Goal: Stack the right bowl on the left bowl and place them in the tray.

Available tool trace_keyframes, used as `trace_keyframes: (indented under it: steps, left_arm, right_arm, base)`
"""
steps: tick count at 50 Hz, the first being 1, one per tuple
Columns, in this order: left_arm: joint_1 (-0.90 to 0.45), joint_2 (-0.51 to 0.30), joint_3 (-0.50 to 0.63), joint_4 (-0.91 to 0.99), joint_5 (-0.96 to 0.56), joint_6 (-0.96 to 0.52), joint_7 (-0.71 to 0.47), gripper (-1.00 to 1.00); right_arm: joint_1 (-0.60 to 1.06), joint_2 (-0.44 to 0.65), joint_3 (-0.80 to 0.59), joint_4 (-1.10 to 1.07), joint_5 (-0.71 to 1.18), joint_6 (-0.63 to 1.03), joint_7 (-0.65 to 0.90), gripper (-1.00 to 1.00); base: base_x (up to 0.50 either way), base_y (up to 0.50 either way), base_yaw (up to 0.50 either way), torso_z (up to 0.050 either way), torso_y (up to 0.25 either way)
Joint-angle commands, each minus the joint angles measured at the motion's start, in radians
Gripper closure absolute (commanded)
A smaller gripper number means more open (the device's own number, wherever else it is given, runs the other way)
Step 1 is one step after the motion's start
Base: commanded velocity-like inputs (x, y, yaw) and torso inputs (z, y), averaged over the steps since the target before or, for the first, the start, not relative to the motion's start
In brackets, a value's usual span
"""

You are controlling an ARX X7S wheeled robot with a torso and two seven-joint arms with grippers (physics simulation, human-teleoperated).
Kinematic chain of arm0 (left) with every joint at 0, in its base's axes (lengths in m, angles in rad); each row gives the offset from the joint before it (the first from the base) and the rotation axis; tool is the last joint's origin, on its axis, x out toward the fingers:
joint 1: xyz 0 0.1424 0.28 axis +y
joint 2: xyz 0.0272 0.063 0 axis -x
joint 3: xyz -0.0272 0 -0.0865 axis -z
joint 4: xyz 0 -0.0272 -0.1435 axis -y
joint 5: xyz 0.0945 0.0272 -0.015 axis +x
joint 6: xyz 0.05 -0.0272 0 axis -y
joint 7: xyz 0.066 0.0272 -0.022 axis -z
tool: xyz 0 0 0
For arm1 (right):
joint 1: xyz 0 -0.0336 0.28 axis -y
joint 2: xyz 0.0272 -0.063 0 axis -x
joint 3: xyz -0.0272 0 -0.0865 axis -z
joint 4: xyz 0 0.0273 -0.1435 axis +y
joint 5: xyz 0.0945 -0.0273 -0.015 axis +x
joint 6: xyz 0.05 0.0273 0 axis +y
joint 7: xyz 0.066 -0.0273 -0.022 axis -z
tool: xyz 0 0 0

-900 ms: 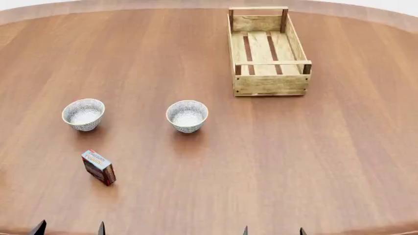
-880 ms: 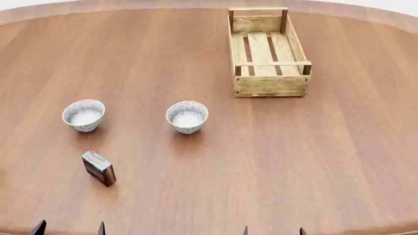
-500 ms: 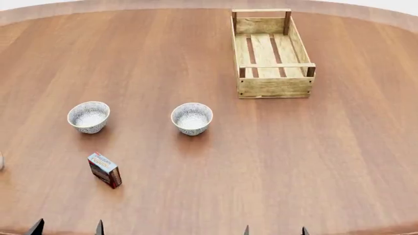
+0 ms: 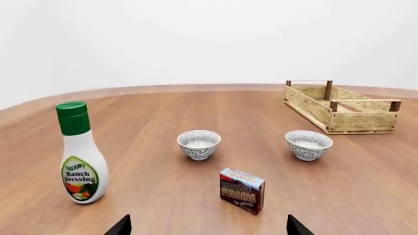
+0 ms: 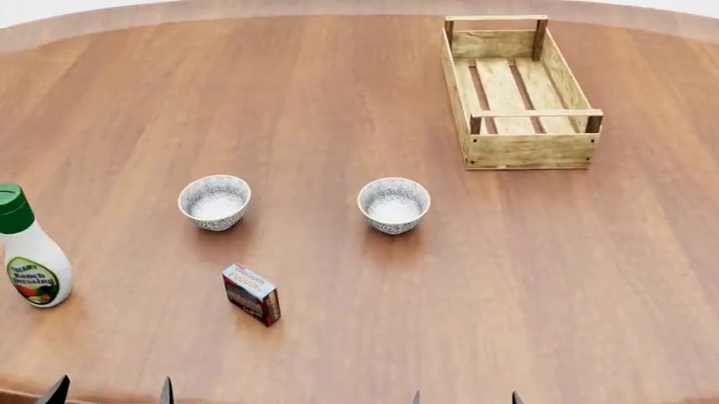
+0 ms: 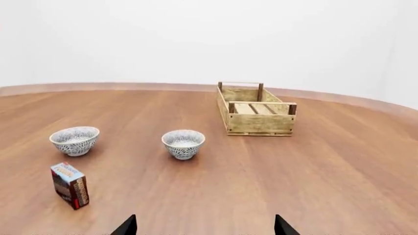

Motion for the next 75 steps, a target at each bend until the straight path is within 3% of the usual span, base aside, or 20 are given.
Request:
trace_keyframes:
  steps: [1, 22, 37, 44, 52, 57, 75]
  left_arm:
    - [-0.001, -0.012, 0.015, 0.016, -0.02, -0.034, -0.018, -1.0]
    - [0.005, -0.032, 0.04, 0.01, -0.035, 0.01, -0.046, -1.0]
    - [0.011, -0.044, 0.053, 0.048, -0.06, -0.038, -0.064, -1.0]
    - [-0.042, -0.061, 0.03, 0.23, -0.09, -0.261, -0.122, -1.0]
    - [-0.219, -0.095, -0.001, 0.465, -0.17, -0.617, -0.164, -1.0]
    - [-0.358, -0.115, 0.006, 0.59, -0.215, -0.813, -0.176, -1.0]
    - [-0.568, -0.121, -0.004, 0.749, -0.272, -1.061, -0.227, -1.0]
  right_arm:
    - [0.0, 0.014, -0.02, 0.0, 0.009, 0.006, 0.016, -1.0]
    - [-0.01, 0.037, -0.052, -0.025, 0.024, 0.02, 0.044, -1.0]
    - [-0.013, 0.053, -0.066, -0.062, 0.026, 0.06, 0.069, -1.0]
    - [0.064, 0.073, -0.065, -0.252, 0.061, 0.343, 0.085, -1.0]
    - [0.225, 0.092, -0.033, -0.518, 0.147, 0.734, 0.101, -1.0]
    - [0.444, 0.081, 0.019, -0.674, 0.243, 1.066, 0.109, -1.0]
    - [0.673, 0.079, 0.068, -0.78, 0.275, 1.3, 0.152, -1.0]
  base:
    - [0.0, 0.0, 0.0, 0.0, 0.0]
    - [0.14, 0.0, 0.0, 0.0, 0.0]
    - [0.0, 0.0, 0.0, 0.0, 0.0]
    - [0.0, 0.0, 0.0, 0.0, 0.0]
    - [0.0, 0.0, 0.0, 0.0, 0.0]
    - [0.0, 0.0, 0.0, 0.0, 0.0]
    - [0.0, 0.0, 0.0, 0.0, 0.0]
